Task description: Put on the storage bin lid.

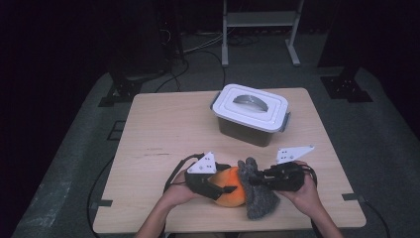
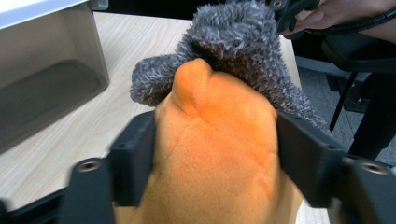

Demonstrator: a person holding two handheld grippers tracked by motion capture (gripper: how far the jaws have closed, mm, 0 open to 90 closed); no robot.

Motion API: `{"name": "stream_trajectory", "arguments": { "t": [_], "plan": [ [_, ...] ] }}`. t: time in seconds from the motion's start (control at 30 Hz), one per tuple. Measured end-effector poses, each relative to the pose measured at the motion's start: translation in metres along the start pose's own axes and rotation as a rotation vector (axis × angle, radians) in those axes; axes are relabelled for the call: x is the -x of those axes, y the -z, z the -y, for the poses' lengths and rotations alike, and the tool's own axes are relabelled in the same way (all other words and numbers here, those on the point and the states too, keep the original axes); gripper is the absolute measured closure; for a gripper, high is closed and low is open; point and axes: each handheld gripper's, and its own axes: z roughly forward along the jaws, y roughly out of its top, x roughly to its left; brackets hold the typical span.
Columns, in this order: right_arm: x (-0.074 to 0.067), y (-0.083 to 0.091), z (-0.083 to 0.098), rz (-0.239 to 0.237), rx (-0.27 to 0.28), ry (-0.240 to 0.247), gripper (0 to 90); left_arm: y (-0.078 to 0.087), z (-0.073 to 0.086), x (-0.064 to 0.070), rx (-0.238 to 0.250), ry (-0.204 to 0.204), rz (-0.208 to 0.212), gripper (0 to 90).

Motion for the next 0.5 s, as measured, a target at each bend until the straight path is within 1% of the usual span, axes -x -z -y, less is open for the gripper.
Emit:
{"name": "stream_trajectory", "arguments": {
  "t": [0.03,0.07,0.13,0.17,0.23,0.27,0.3,0.37,0.43,0.5],
  "plan": [
    [0.001,0.000,0.002,0.001,-0.006,-0.006,75.7,0.002,0.001,-0.002,-0.005,-0.004,0.009,25.3],
    [0.002,0.000,0.002,0.001,-0.006,-0.006,75.6,0.002,0.002,-0.003,-0.005,0.007,0.012,23.1],
    [0.003,0.001,0.003,0.006,-0.012,-0.010,75.6,0.003,0.004,-0.004,-0.011,0.013,0.008,18.2],
    [0.004,0.001,0.004,0.009,-0.013,-0.014,75.6,0.004,0.007,-0.008,-0.020,0.029,0.003,15.8],
    [0.007,0.002,0.006,0.014,-0.012,-0.023,75.6,0.003,0.013,-0.012,-0.036,0.055,0.014,13.1],
    [0.008,0.003,0.007,0.015,-0.016,-0.027,75.5,0.003,0.013,-0.012,-0.036,0.055,0.014,13.2],
    [0.010,0.004,0.009,0.020,-0.017,-0.033,75.5,0.001,0.019,-0.016,-0.061,0.075,0.034,14.6],
    [0.013,0.005,0.011,0.019,-0.021,-0.044,75.4,0.000,0.022,-0.018,-0.051,0.074,0.046,22.4],
    [0.016,0.006,0.012,0.004,-0.023,-0.062,75.1,0.001,0.021,-0.017,-0.050,0.066,0.038,29.3],
    [0.020,0.007,0.014,-0.009,-0.029,-0.072,75.1,0.001,0.021,-0.016,-0.052,0.066,0.033,32.0]
  ]
}}
